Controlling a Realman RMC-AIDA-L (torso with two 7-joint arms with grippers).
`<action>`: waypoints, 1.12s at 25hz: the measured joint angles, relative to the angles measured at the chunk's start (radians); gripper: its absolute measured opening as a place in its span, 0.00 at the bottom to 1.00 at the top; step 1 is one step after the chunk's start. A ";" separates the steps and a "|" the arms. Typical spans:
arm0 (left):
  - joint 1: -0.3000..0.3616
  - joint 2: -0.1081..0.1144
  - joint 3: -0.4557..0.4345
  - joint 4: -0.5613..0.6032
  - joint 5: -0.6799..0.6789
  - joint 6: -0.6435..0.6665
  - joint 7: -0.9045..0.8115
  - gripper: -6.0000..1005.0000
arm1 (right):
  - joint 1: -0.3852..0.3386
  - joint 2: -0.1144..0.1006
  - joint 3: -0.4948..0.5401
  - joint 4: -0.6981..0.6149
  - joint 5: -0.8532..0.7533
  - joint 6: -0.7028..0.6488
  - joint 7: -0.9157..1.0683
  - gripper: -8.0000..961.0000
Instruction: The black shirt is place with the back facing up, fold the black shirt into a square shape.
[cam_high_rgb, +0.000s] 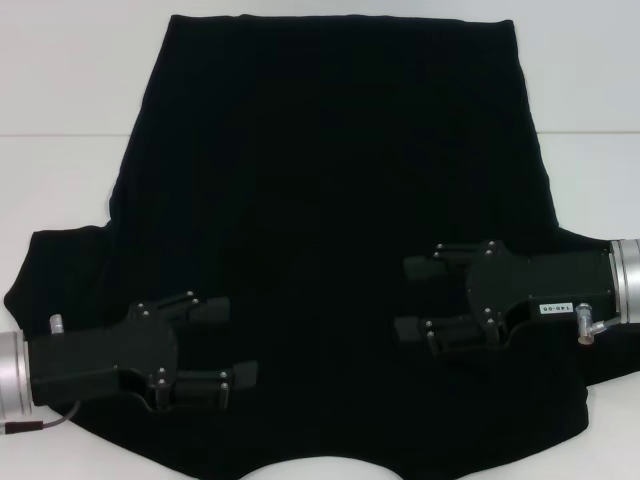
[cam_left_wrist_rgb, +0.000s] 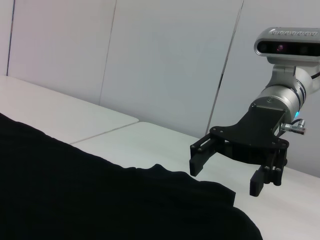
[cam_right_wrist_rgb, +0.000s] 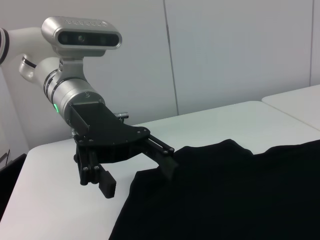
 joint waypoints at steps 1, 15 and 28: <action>0.000 0.000 0.000 0.000 0.000 0.000 0.000 0.94 | 0.000 0.000 0.000 0.000 0.000 0.000 0.000 0.88; -0.009 0.012 -0.056 0.000 -0.004 -0.022 -0.123 0.94 | 0.000 0.014 0.006 0.001 0.006 0.026 0.000 0.88; -0.019 0.078 -0.198 0.177 0.156 -0.168 -0.875 0.94 | 0.017 0.042 0.001 0.004 0.007 0.068 0.008 0.89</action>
